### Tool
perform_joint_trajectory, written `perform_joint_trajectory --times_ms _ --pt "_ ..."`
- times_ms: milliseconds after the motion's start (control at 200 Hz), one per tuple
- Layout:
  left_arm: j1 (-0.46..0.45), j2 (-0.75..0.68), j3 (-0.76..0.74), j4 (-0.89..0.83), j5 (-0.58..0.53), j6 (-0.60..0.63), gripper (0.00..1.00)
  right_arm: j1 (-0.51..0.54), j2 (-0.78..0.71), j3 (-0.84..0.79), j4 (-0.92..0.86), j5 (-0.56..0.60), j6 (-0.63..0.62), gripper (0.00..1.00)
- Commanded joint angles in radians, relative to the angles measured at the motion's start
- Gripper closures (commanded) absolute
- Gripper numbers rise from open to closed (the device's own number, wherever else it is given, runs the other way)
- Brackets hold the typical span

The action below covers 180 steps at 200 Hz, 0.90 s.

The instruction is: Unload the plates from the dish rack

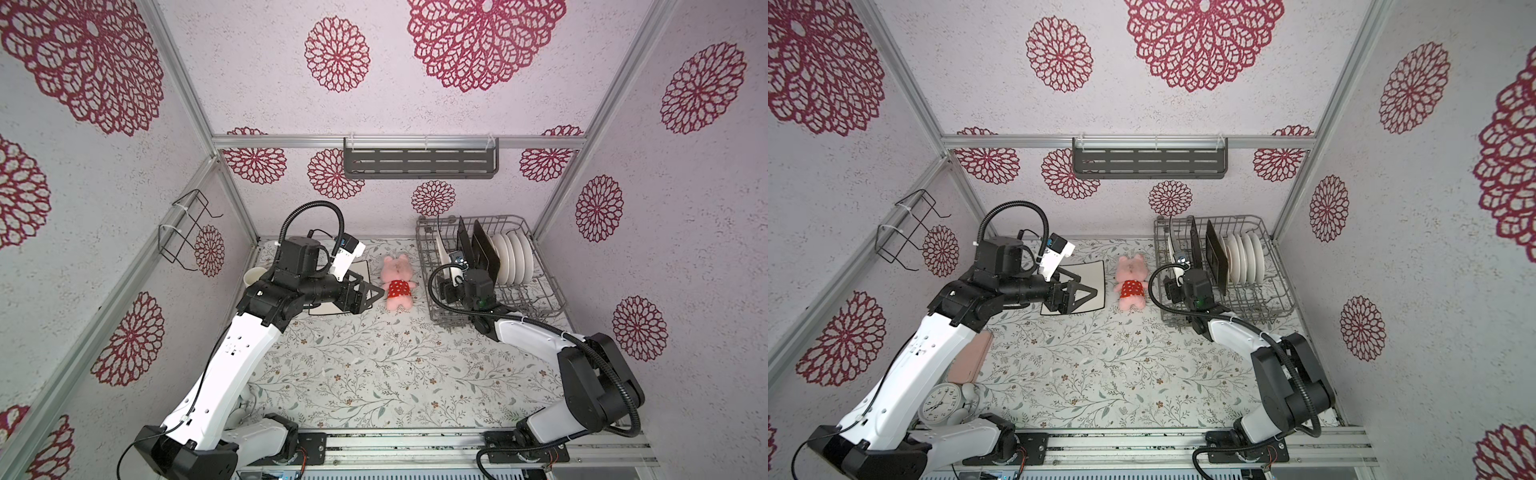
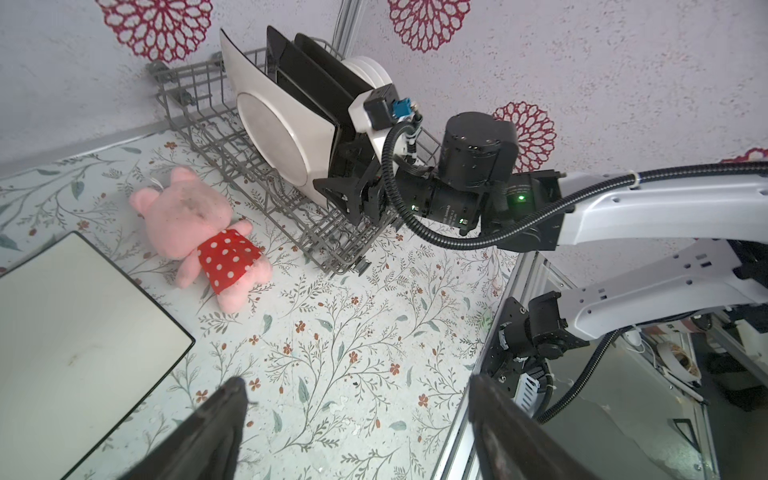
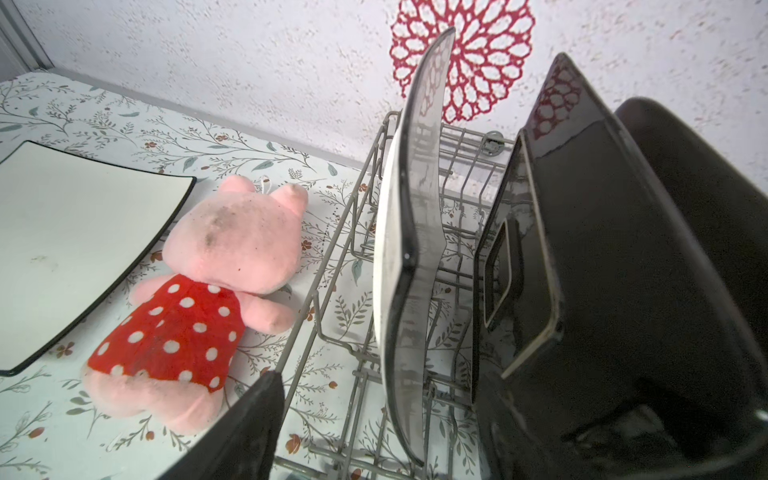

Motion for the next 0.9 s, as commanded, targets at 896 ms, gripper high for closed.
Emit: perform_joint_trajectory --times_ms 896 --pt "-0.006 -0.186 0.001 -0.032 -0.069 0.129 0.07 -0.010 0.243 -0.084 0.569 0.080 -0.070 0.28"
